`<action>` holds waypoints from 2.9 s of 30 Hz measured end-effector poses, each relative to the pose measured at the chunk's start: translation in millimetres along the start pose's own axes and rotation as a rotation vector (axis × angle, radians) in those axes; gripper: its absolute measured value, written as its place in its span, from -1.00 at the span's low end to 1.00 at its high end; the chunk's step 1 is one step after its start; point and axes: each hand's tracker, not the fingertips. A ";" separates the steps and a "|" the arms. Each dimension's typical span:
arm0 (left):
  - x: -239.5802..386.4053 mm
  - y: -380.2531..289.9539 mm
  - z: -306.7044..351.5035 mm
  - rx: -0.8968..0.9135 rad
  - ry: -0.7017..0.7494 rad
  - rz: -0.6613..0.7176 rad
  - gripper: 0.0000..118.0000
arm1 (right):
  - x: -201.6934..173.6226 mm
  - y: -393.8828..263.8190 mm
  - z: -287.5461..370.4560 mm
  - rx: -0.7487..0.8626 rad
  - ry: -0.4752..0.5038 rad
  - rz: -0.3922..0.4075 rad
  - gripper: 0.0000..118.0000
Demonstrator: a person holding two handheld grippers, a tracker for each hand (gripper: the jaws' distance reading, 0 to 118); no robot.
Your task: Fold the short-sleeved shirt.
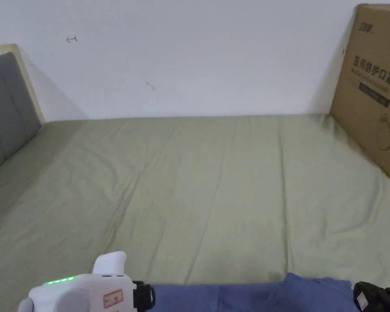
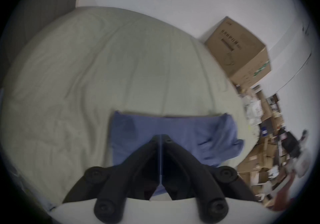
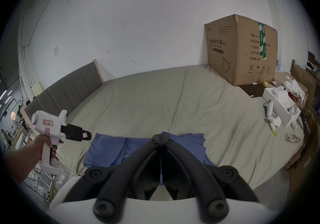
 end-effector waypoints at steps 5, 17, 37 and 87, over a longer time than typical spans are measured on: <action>32.4 -20.6 -48.0 -0.101 -0.139 -0.079 -0.99 | -1.5 2.5 0.7 -0.001 0.013 -0.008 -1.00; 103.4 -53.2 -75.9 -0.333 -0.768 0.035 -0.99 | 1.0 17.5 7.9 -0.023 0.031 -0.074 -1.00; -156.0 -26.3 -48.6 -0.129 -0.809 0.602 1.00 | -24.9 14.4 -10.3 -0.104 0.044 -0.040 -1.00; 181.9 24.4 -85.3 -0.277 -0.462 -0.031 0.98 | 51.2 -11.5 38.8 -0.082 -0.019 -0.191 -1.00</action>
